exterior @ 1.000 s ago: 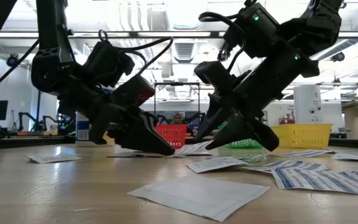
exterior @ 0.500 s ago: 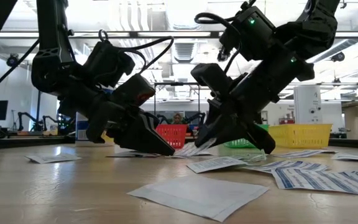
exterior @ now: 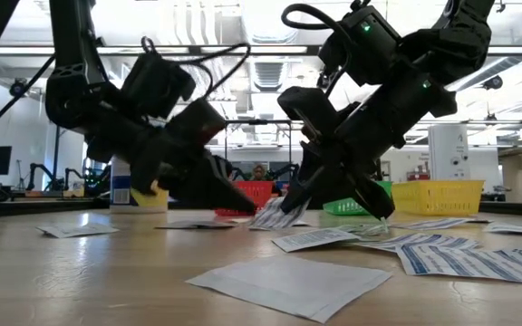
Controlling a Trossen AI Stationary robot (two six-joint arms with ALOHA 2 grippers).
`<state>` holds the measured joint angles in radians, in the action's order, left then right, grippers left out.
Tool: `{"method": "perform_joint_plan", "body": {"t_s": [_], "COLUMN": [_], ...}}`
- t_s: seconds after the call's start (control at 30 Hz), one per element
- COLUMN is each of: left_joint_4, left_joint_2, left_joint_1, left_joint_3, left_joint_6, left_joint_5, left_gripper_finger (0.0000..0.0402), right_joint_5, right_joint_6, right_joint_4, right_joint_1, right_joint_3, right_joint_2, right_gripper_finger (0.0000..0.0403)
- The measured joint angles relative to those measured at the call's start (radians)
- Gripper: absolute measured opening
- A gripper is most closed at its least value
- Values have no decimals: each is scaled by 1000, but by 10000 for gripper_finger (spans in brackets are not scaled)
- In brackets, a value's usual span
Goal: Pick & Place First Aid Supplies
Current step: Put the blue bandage in the red bin
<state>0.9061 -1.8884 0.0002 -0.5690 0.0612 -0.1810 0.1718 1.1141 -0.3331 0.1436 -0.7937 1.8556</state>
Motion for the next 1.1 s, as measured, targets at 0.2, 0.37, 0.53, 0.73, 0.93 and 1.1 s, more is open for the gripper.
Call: {"method": "perform_joint_plan", "body": {"t_s": [0.2,0.37,0.53,0.73,0.93,1.1], "left_joint_4": [4,-44,-192,-378,-534,-603], "left_joint_2": [70,175,317,490,613,632], "left_joint_1": [3,21,60,118,170,226], "left_joint_3": [0,0,0,1,1,1], "left_joint_6": [14,39,41,41,44,42], "left_joint_5": [65,79,79,78,77,29], "left_gripper_finger": [0,0,0,0,0,0], "right_joint_5": [2,11,18,21,21,21], "right_joint_6": [-54,-124,-207,-297,-355,-400], "right_joint_4": [7,9,14,14,12,-7], "right_joint_1": [0,-5,-31,-78,-138,-179], "right_joint_3": [0,1,1,2,2,2], "right_joint_2": [-21,-70,-119,-155,-172,-178], "right_gripper_finger": [8,8,8,8,8,8]}}
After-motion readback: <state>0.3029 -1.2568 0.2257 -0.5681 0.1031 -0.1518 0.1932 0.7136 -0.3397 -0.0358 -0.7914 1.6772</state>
